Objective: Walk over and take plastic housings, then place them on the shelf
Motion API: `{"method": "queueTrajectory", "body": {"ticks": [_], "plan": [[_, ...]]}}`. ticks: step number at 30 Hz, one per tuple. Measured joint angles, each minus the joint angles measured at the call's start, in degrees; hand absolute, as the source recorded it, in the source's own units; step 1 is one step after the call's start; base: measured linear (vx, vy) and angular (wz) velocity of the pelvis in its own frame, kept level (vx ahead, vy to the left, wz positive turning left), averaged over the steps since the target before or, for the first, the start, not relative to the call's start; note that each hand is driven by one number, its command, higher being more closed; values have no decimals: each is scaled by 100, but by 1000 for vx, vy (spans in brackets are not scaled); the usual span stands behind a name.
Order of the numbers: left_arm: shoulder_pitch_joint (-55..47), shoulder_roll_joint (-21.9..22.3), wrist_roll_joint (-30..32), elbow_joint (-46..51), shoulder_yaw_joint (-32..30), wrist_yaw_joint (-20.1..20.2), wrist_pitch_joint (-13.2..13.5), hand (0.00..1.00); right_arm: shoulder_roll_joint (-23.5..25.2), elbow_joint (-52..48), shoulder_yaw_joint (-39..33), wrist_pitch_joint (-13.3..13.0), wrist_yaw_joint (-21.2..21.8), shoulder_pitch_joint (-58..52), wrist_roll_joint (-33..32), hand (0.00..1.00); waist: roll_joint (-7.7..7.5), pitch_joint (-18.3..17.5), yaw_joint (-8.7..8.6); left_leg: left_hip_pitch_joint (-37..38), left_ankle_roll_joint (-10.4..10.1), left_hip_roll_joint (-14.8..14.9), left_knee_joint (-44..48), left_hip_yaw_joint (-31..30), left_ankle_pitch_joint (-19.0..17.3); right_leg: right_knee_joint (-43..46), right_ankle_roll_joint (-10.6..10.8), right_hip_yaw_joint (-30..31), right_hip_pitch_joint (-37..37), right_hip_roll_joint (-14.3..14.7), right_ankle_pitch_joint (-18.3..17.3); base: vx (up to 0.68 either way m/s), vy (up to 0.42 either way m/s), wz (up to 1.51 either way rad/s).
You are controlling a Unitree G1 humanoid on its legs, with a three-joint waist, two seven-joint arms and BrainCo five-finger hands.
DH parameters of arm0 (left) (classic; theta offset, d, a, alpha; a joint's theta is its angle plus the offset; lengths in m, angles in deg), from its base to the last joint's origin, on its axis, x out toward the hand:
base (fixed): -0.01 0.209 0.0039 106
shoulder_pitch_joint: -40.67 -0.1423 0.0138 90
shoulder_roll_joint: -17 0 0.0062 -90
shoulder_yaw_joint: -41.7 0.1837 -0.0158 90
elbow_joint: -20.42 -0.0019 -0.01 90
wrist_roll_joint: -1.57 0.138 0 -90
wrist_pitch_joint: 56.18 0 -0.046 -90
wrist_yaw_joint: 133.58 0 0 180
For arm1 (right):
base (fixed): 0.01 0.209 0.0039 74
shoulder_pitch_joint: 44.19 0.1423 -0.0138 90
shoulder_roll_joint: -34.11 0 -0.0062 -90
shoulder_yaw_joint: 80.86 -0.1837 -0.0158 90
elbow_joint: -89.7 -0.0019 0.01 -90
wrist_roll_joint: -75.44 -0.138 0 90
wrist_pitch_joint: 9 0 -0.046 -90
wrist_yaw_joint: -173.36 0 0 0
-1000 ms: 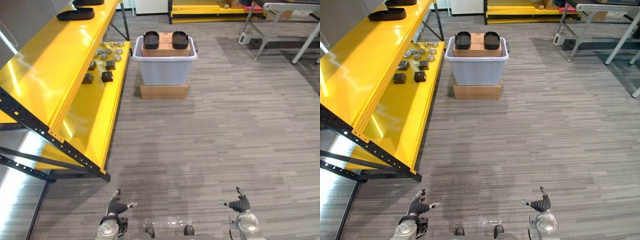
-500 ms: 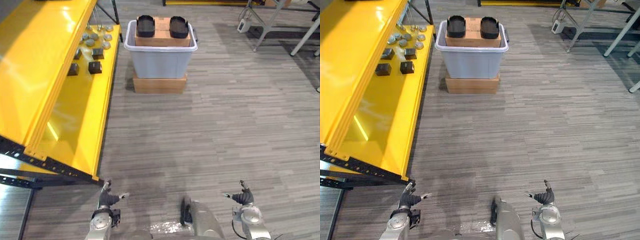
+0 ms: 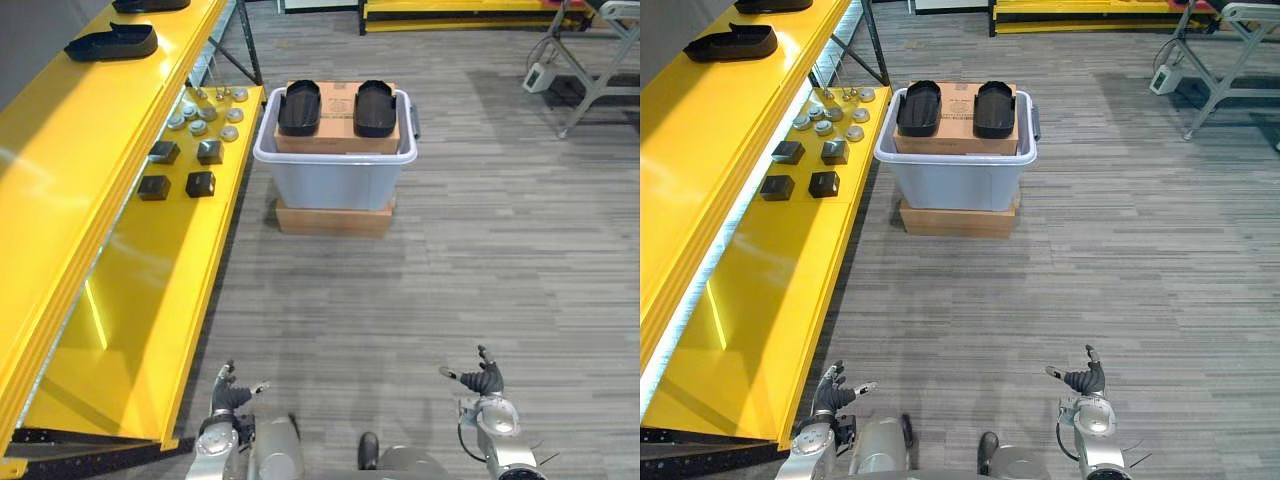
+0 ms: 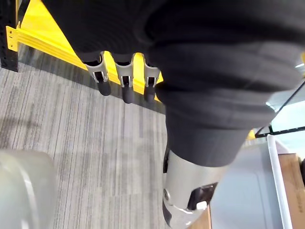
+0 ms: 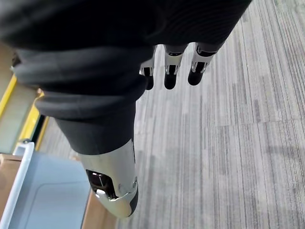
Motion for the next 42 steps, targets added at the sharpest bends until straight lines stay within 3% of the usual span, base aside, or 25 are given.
{"method": "queueTrajectory", "body": {"ticks": [1,2,5,6,7,8,9,11,13,15,17,18,19,21,24,25,26,28,32,33,34,35,37,40,42], "plan": [[-9,-40,-1,-121,-7,-7,-3,0,47,90,50,16,8,-20,2,0,-69,-51,110,98,376,-115,60,30,556,-1,37,211,130,-88,-104,541,171,-40],[67,-58,0,-261,-25,-6,-17,0,82,127,68,16,23,-19,2,0,-259,-131,58,18,632,-304,188,22,464,83,49,216,112,-291,-107,574,167,-18],[217,-16,-1,-329,5,84,-37,0,58,147,35,12,19,-35,8,0,-385,-175,55,-21,817,-459,640,146,-3,1087,162,457,-246,-532,-132,555,173,8],[193,-21,-2,-343,2,93,-42,0,78,186,39,11,25,-15,23,0,-434,-186,64,191,867,-515,757,211,-302,2060,508,552,-539,-588,-71,539,164,-14],[163,-45,-6,-362,20,96,-45,0,121,185,45,11,32,-19,52,0,-447,-181,25,528,898,-586,758,178,-548,3371,1195,561,-950,-683,286,535,151,-6],[164,-79,-7,-372,59,95,-48,0,143,185,65,8,37,-34,80,0,-448,-181,-7,703,917,-607,733,167,-660,4073,1554,575,-1194,-735,479,604,135,12],[197,-131,-8,-436,132,93,-57,0,190,187,160,8,74,-78,104,0,-456,-179,-67,1293,958,-679,632,87,-907,5608,1176,438,-1872,-856,235,585,90,20],[223,-146,-9,-436,182,88,-65,0,205,138,282,2,133,-130,134,0,-464,-186,-166,1780,993,-703,367,-18,-941,5889,862,174,-2326,-935,38,479,46,25],[337,-178,-9,-464,257,94,-79,0,244,131,313,-7,150,-135,134,0,-433,-171,-283,2300,990,-599,16,-192,-941,5131,605,-188,-2838,-936,-244,430,-54,39],[382,-142,-11,-490,259,93,-83,0,242,158,303,-6,147,-149,132,0,-407,-166,-287,2612,891,-435,-104,-217,-1000,3930,601,-290,-3107,-873,-219,423,-126,32],[385,-191,-9,-583,251,93,-84,0,263,178,301,-6,147,-152,130,0,-413,-157,-294,2887,628,-263,-194,-311,-1210,2219,663,-161,-3220,-724,331,426,-195,26],[382,-191,-7,-619,241,92,-86,0,271,181,301,-3,147,-167,130,0,-515,-165,-294,2971,558,-262,-206,-313,-1277,1826,630,-83,-3237,-739,674,410,-255,31],[377,-208,-6,-737,219,87,-94,0,257,222,262,1,145,-213,132,0,-544,-179,-316,3092,411,-169,-220,-460,-1444,1629,531,-71,-3089,-696,1545,414,-299,28],[357,-125,-3,-869,221,94,-99,0,242,296,185,9,139,-234,129,0,-406,-219,-305,3181,331,58,-234,-616,-1468,1908,240,-169,-3094,-501,1285,363,-272,29],[352,82,-2,-860,69,96,-101,0,429,98,73,26,143,-474,95,0,-342,-213,-442,2590,41,355,1629,-576,-1299,1976,34,-619,-2562,-461,887,410,-314,63],[312,183,-4,-761,3,99,-99,0,502,-64,138,25,139,-573,38,0,-281,-213,-410,2140,-124,671,2783,-387,-1244,1783,-71,-733,-2174,-287,811,351,-219,18],[239,202,-9,-691,3,100,-97,0,552,-111,195,16,136,-602,-50,0,-253,-240,-323,1866,-59,954,3382,-115,-1285,1596,-143,-753,-1860,-160,773,337,-187,-7],[230,226,-13,-674,2,103,-101,0,627,-120,152,7,129,-587,-94,0,-308,-295,-256,1653,20,1086,3252,152,-1332,1375,-151,-745,-1614,-148,774,280,-124,-13],[245,357,-16,-659,1,102,-100,0,638,-107,-59,6,110,-481,-176,0,-190,-353,-242,1510,-50,976,1185,84,-1244,1096,-51,-590,-1273,-192,762,255,27,-16],[232,365,-21,-680,4,102,-101,0,590,-99,-156,3,104,-472,-193,0,-115,-393,-247,1598,-162,843,451,-48,-787,1102,63,-480,-1269,-193,716,277,194,-40],[226,386,-31,-744,4,104,-98,0,586,-48,-259,6,103,-481,-280,0,68,-452,-254,1610,-230,851,192,-143,-279,1117,178,-390,-1248,-127,651,254,198,-33],[279,362,-36,-834,4,100,-110,0,617,0,-271,23,89,-476,-297,0,17,-445,-255,1666,-213,793,197,-119,-269,1114,204,-350,-1207,-155,657,185,166,-20],[308,223,-58,-845,6,101,-112,0,760,11,-254,32,12,-574,-333,0,-238,-469,-251,1829,-125,607,-38,30,-294,1077,357,-200,-1199,-383,613,126,124,-12],[316,111,-57,-972,8,100,-118,0,789,19,-268,30,-32,-562,-353,0,-355,-525,-240,1890,-40,466,-200,257,-303,962,464,6,-1281,-522,670,57,115,-27],[320,90,-57,-1024,6,98,-120,0,789,24,-306,30,-75,-555,-362,0,-343,-532,-243,1949,-14,416,-299,341,-291,883,526,94,-1278,-564,706,22,75,-29]]}}
